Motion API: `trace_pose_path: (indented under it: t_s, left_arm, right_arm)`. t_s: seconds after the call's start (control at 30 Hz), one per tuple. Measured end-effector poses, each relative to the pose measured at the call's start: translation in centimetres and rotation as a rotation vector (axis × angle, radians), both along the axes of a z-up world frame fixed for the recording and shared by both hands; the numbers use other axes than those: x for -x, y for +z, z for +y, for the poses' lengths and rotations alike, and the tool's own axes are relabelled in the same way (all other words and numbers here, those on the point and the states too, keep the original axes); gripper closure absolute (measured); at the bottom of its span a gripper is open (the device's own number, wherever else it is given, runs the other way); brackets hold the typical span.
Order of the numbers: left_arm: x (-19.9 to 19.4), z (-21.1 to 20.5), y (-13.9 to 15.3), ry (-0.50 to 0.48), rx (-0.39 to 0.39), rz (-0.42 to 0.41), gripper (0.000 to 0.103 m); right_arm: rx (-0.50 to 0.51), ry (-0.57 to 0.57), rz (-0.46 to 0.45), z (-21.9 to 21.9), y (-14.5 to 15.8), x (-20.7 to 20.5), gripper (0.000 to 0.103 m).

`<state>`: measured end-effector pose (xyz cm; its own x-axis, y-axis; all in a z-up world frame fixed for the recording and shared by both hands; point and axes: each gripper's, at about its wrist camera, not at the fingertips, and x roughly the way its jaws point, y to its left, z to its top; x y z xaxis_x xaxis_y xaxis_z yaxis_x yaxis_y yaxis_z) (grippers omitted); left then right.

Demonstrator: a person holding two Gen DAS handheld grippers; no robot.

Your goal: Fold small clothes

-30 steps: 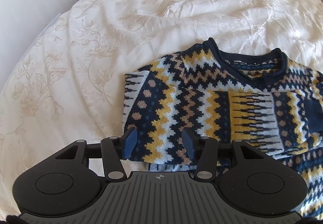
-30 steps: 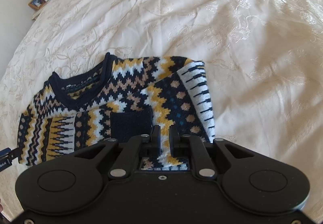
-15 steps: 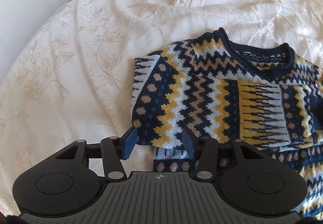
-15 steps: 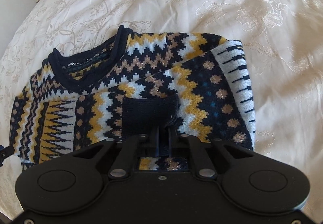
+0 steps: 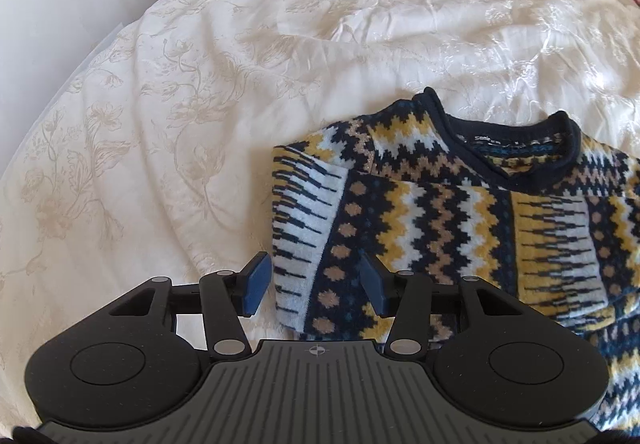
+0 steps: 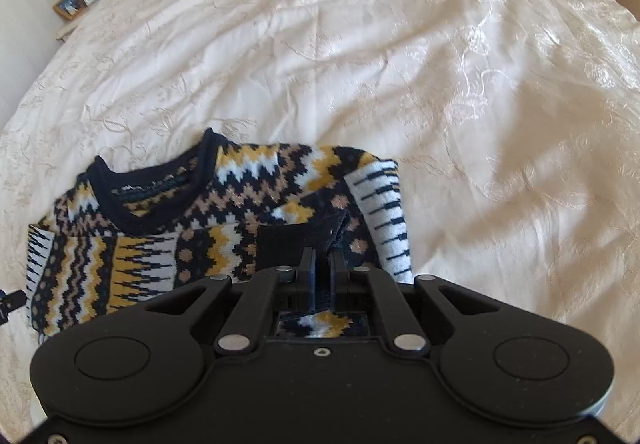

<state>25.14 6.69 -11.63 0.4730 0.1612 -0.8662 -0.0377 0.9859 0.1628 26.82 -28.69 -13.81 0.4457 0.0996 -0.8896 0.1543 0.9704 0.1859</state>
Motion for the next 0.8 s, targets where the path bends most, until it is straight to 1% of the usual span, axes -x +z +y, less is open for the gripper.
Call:
trace_pose_path:
  t_s: [0.07, 0.13, 0.2, 0.23, 0.3, 0.33, 0.37, 0.4, 0.43, 0.47, 0.5, 0.57, 0.67, 0.77, 0.8]
  left_arm:
    - [-0.7, -0.4, -0.4, -0.012, -0.009, -0.002, 0.055]
    - [-1.4, -0.6, -1.4, -0.016, -0.030, 0.015, 0.055]
    - [-2.0, -0.3, -2.8, 0.007, -0.054, 0.061, 0.055]
    - [-2.3, 0.1, -3.6, 0.025, -0.062, 0.087, 0.055]
    - [-2.6, 1.1, -5.2, 0.065, -0.057, 0.134, 0.055]
    - [-2.6, 1.6, -5.8, 0.081, -0.051, 0.148, 0.051]
    - [-2.6, 2.3, -6.3, 0.098, -0.028, 0.150, 0.045]
    - [-2.5, 2.9, -6.5, 0.119, -0.006, 0.139, 0.042]
    - [-2.4, 3.4, -6.7, 0.138, 0.004, 0.134, 0.035]
    - [-2.4, 3.7, -6.8, 0.151, 0.010, 0.133, 0.031]
    - [-2.3, 3.9, -6.9, 0.156, 0.015, 0.131, 0.029]
    - [-2.1, 4.1, -7.1, 0.155, 0.007, 0.123, 0.024]
    - [-2.0, 4.0, -7.2, 0.146, -0.014, 0.109, 0.022]
    - [-2.0, 3.8, -6.9, 0.133, -0.028, 0.097, 0.022]
    - [-1.9, 3.7, -6.8, 0.127, -0.030, 0.094, 0.022]
  right_arm:
    - [0.025, 0.022, 0.019, 0.5, -0.8, -0.2, 0.092]
    - [0.046, 0.033, 0.045, 0.9, -1.4, -0.2, 0.092]
    - [0.062, 0.032, 0.073, 1.0, -2.2, -0.4, 0.091]
    - [0.066, 0.030, 0.085, 0.9, -2.7, -0.4, 0.089]
    - [0.053, 0.016, 0.107, 0.5, -3.4, -0.4, 0.085]
    - [0.043, 0.003, 0.112, 0.2, -3.7, -0.3, 0.085]
    - [0.036, -0.008, 0.115, -0.1, -3.9, -0.2, 0.085]
    - [0.031, -0.019, 0.116, -0.3, -4.2, -0.2, 0.085]
    - [0.029, -0.026, 0.118, -0.4, -4.3, -0.1, 0.084]
    - [0.026, -0.029, 0.120, -0.5, -4.4, -0.1, 0.083]
    - [0.025, -0.030, 0.118, -0.5, -4.4, -0.1, 0.083]
    - [0.036, -0.026, 0.116, -0.3, -4.4, 0.0, 0.078]
    - [0.061, -0.025, 0.110, 0.0, -4.4, 0.0, 0.072]
    - [0.068, -0.050, 0.103, -0.2, -4.1, 0.3, 0.066]
    - [0.079, -0.063, 0.101, -0.3, -3.9, 0.5, 0.062]
